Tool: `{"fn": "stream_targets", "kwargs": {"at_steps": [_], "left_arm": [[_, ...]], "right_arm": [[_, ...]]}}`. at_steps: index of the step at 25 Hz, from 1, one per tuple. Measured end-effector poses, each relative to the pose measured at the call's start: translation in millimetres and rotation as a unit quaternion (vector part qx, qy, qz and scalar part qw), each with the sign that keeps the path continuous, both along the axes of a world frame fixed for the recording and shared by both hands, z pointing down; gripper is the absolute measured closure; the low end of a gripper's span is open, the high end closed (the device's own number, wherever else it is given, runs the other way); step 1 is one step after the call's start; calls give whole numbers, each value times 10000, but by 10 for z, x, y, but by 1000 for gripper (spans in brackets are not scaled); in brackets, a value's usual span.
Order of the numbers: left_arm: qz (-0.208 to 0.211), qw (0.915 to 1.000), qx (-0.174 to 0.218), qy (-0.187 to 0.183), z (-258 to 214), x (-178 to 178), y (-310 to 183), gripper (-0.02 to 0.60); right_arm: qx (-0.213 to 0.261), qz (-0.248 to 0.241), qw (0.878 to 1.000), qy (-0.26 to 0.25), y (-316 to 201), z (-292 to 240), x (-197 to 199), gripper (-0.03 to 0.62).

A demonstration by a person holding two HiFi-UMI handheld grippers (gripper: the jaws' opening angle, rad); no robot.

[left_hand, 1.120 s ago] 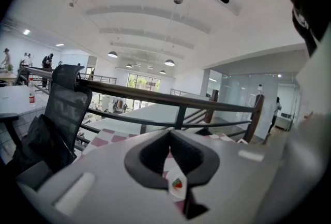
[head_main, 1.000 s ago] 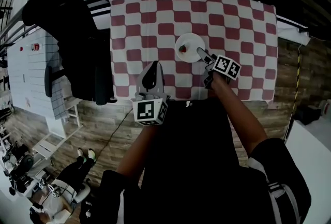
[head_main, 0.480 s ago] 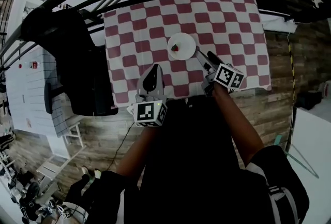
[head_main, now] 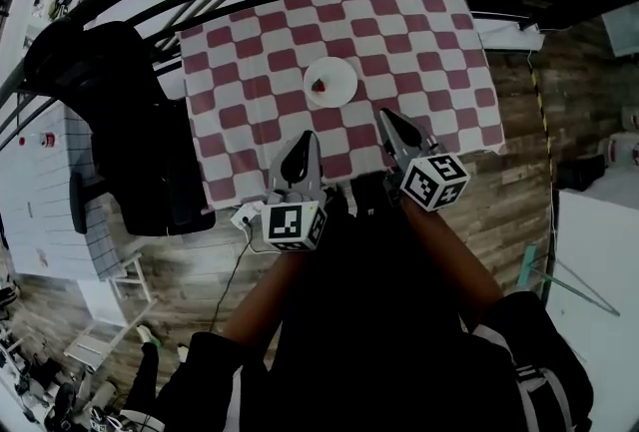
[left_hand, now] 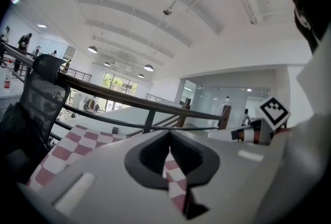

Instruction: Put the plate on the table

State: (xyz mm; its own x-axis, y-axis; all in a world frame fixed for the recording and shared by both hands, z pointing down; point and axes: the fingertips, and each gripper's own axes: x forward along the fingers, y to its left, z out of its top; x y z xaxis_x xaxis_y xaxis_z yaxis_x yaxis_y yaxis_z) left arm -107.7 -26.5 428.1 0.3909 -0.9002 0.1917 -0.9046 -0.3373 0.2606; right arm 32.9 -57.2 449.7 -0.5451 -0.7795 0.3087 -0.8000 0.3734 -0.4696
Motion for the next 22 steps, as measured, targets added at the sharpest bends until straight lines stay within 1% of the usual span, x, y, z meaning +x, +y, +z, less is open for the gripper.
{"fn": "stream_targets", "kwargs": {"at_steps": [3,5,9,12,17,22], "left_arm": [[48,10000,51,55,-101,41,58,574],[22,9999,165,38,-196,62,104,573],[-231,9983,520,-138,-394,89,210,574],[-378,9975,567,-169,-487,184,278,574],[-310,9975,582,-262,-620,569,503,574],[-287,9963,723,-375,-732,1028,707,573]], "right_arm": [[307,-147,9994,83,109,-173,-68,597],[477,-295,9982,217,195,-293,-121,597],[825,-523,9943,437,347,-524,-191,597],[1101,-756,9898,497,438,-691,-248,597],[1408,-852,9851,508,748,-900,-113,597],[1426,-659,9856,619,1053,-919,291,599]]}}
